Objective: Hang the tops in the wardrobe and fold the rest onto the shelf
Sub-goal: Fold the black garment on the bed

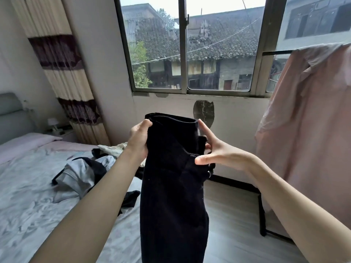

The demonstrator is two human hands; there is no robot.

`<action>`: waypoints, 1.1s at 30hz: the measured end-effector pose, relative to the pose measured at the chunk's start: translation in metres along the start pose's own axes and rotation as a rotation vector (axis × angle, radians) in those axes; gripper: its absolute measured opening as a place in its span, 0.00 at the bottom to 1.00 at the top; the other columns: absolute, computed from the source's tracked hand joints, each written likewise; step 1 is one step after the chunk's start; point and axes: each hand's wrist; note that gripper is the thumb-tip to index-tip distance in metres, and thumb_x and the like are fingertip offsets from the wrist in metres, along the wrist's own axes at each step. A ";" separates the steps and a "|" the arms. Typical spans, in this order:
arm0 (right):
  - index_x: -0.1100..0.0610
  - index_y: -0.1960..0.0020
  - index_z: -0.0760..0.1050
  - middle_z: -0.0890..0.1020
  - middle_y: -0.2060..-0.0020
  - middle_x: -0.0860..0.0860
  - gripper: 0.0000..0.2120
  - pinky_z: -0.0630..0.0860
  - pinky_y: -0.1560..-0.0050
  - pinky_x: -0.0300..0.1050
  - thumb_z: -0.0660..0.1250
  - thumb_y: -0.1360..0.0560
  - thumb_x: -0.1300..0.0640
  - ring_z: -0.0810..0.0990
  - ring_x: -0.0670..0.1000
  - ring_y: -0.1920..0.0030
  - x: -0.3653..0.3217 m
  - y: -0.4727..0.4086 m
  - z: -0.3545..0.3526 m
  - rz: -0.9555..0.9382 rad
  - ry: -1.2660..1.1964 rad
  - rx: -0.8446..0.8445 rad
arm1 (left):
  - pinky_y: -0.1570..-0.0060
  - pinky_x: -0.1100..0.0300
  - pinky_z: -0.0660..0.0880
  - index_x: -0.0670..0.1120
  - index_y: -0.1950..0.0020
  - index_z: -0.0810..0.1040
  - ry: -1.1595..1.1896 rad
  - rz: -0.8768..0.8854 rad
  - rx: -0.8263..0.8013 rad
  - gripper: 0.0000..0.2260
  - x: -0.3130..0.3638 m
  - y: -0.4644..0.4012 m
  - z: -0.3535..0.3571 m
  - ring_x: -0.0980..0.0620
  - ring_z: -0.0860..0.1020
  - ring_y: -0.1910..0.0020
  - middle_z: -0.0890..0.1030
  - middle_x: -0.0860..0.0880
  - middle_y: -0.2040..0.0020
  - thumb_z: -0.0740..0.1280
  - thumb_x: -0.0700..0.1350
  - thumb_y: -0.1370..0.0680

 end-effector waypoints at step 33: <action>0.55 0.35 0.69 0.74 0.39 0.52 0.17 0.49 0.30 0.58 0.63 0.23 0.55 0.65 0.55 0.36 -0.064 -0.161 0.050 -0.329 0.764 0.634 | 0.63 0.62 0.78 0.44 0.55 0.77 -0.641 0.277 0.214 0.12 0.062 0.015 -0.072 0.53 0.82 0.61 0.83 0.49 0.60 0.76 0.48 0.31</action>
Point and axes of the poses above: each hand's wrist, its own y-axis away from the middle knuckle, its own z-axis out of the palm, x = y × z
